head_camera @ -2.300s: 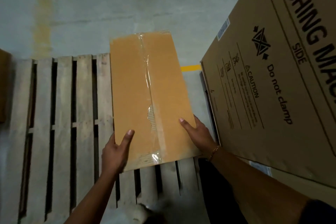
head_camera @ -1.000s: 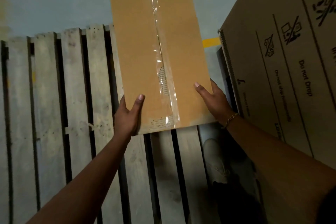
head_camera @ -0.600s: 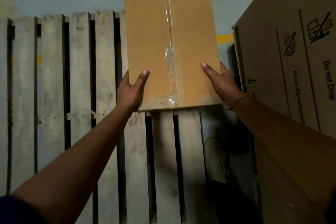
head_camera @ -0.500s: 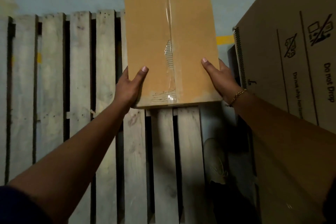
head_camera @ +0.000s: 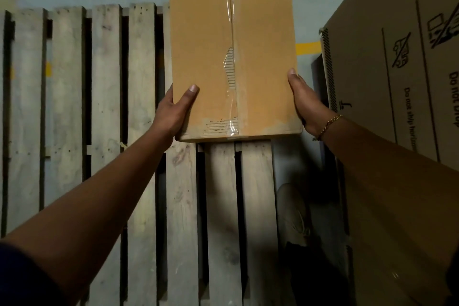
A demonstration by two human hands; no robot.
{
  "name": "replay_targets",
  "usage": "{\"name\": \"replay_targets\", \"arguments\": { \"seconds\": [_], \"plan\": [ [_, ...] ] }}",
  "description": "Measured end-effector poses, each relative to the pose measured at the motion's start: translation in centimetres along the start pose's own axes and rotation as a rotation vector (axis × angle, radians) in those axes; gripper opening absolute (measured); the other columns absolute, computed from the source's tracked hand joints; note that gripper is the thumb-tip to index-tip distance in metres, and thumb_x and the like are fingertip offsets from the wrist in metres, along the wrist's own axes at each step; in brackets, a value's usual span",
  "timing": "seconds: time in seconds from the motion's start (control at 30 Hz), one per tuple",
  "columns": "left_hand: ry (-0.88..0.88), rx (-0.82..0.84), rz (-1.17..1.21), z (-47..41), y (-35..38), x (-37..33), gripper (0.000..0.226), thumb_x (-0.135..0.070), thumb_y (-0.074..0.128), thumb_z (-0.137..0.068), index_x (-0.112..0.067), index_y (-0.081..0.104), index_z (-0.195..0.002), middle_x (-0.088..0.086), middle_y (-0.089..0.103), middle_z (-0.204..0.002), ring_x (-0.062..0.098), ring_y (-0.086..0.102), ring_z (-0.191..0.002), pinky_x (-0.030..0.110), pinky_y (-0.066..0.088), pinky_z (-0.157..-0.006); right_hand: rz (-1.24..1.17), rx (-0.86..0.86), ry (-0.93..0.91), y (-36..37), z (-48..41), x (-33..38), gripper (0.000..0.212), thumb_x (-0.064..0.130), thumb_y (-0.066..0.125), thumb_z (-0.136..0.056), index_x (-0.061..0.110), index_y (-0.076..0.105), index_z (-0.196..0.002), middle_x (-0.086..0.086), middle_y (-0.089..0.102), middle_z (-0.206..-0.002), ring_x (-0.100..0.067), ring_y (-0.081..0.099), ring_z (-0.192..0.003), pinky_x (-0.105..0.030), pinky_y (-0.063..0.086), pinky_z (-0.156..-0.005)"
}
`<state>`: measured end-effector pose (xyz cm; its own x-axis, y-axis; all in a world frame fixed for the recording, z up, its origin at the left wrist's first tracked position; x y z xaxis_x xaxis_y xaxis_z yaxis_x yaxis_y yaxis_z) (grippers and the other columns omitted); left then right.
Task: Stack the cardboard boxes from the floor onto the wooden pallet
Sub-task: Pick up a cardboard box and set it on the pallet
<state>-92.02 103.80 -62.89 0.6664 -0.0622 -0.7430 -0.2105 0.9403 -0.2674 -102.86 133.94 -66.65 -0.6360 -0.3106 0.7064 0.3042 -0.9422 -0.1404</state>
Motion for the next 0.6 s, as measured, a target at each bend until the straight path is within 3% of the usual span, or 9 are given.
{"name": "replay_targets", "arguments": {
  "seconds": [0.33,0.6],
  "plan": [
    [-0.021,0.07,0.012,1.5,-0.4,1.5,0.06,-0.054,0.062,-0.097,-0.028,0.047,-0.149,-0.002,0.067,-0.127,0.017,0.068,-0.111,0.032,0.056,-0.089,-0.034,-0.023,-0.001,0.7,2.2,-1.6,0.083,0.076,0.039,-0.088,0.03,0.038,-0.157,0.0,0.05,-0.154,-0.022,0.047,-0.14,-0.05,0.034,-0.121],
    [-0.009,0.05,0.027,2.0,-0.8,2.5,0.065,-0.057,0.064,-0.094,-0.028,0.047,-0.15,-0.003,0.067,-0.13,0.015,0.067,-0.113,0.03,0.055,-0.09,-0.043,-0.024,0.001,1.3,3.3,-2.1,0.094,0.084,0.041,-0.078,0.034,0.036,-0.158,0.002,0.046,-0.157,-0.02,0.043,-0.143,-0.05,0.031,-0.123]
  ]
}}
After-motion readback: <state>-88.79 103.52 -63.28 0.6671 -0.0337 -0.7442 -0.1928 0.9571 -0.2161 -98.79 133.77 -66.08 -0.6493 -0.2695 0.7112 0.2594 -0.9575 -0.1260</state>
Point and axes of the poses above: each hand's wrist, its own z-axis away from the middle knuckle, its own y-axis out of the palm, x = y × z, the point moved 5 cm from there along -z, towards the middle knuckle
